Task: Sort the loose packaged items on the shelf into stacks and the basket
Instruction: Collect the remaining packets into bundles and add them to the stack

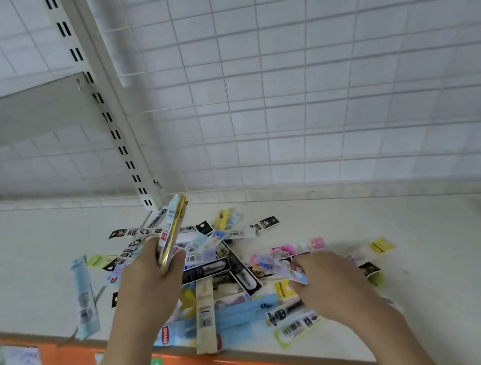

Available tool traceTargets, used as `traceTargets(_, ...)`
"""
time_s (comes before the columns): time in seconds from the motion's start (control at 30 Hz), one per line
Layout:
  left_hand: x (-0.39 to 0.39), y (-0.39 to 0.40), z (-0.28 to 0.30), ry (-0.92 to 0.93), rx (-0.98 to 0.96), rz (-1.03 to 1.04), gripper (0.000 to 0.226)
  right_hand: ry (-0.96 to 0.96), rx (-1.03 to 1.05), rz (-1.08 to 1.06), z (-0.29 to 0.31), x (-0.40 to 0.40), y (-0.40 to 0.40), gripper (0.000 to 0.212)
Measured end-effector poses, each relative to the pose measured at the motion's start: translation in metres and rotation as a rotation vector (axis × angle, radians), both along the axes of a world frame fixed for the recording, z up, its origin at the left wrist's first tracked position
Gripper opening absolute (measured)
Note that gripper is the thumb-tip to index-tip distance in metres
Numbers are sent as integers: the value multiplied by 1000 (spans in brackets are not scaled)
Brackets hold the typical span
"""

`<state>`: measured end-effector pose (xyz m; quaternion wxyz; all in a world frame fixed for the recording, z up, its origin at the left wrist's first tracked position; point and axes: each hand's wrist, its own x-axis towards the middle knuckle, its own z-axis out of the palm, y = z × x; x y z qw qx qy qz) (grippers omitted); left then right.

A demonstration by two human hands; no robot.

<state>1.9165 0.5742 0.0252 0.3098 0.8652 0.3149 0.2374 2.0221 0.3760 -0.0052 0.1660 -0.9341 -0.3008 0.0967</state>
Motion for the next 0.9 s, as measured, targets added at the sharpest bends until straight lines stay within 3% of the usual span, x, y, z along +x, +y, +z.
traceTargets(0.07, 2, 1, -1, -4, 3, -8, 15, -19, 2, -39, -1, 5, -6, 29)
traceTargets(0.3, 20, -10, -4, 8, 3, -150, 17, -64, 127, -261, 3, 11, -35, 28)
traceTargets(0.47, 31, -16, -9, 40, 13, -216, 19, -75, 176, -430, 10, 13, -62, 14)
traceTargets(0.63, 37, -20, -9, 42, 26, -264, 15, -92, 276, -528, 6, 15, -80, 32)
traceTargets(0.9, 48, -28, -6, 67, 55, -313, 22, -25, 420, -602, 5, 21, -93, 12)
